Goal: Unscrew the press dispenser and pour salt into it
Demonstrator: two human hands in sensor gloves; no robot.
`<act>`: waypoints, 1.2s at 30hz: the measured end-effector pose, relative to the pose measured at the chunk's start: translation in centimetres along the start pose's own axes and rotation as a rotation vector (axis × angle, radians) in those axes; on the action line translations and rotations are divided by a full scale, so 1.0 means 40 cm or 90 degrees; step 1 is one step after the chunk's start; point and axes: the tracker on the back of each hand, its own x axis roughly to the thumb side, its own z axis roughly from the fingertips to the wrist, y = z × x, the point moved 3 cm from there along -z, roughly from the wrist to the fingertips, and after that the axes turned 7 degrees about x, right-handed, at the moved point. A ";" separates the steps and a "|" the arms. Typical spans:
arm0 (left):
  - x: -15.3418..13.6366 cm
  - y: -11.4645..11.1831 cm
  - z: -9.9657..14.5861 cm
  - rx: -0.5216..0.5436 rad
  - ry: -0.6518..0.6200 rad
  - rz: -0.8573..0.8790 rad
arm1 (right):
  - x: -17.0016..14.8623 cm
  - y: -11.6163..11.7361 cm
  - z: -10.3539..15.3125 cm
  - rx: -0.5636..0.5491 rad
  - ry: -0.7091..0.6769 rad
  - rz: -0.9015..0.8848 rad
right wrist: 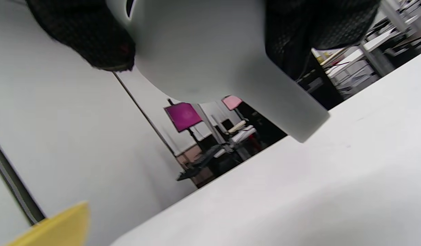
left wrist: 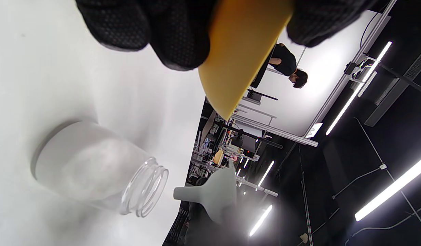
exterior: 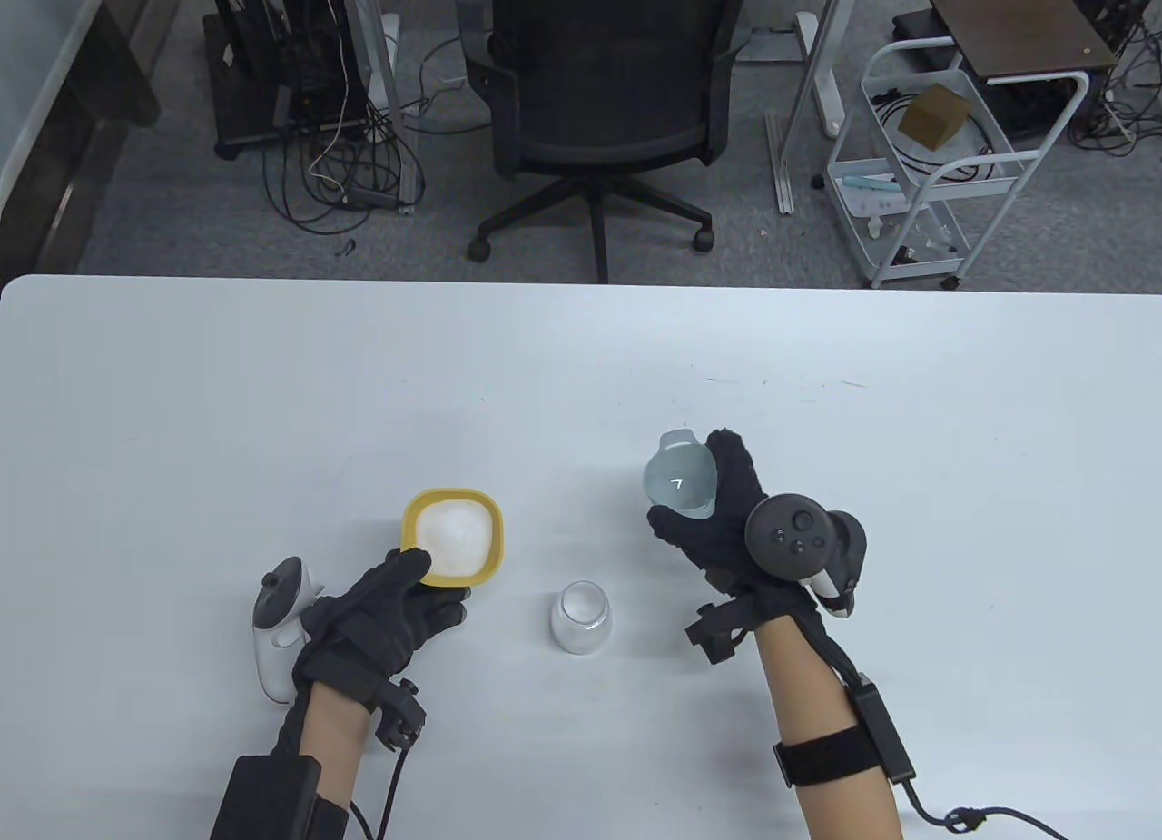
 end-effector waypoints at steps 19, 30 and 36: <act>-0.011 -0.003 -0.002 0.009 -0.002 0.004 | 0.100 0.173 0.103 0.062 -0.160 -0.132; -0.007 -0.038 -0.008 -0.030 -0.008 0.006 | 0.069 0.233 0.116 0.082 -0.138 -0.105; 0.009 -0.061 -0.007 -0.043 -0.033 -0.005 | 0.062 0.244 0.122 0.079 -0.130 -0.097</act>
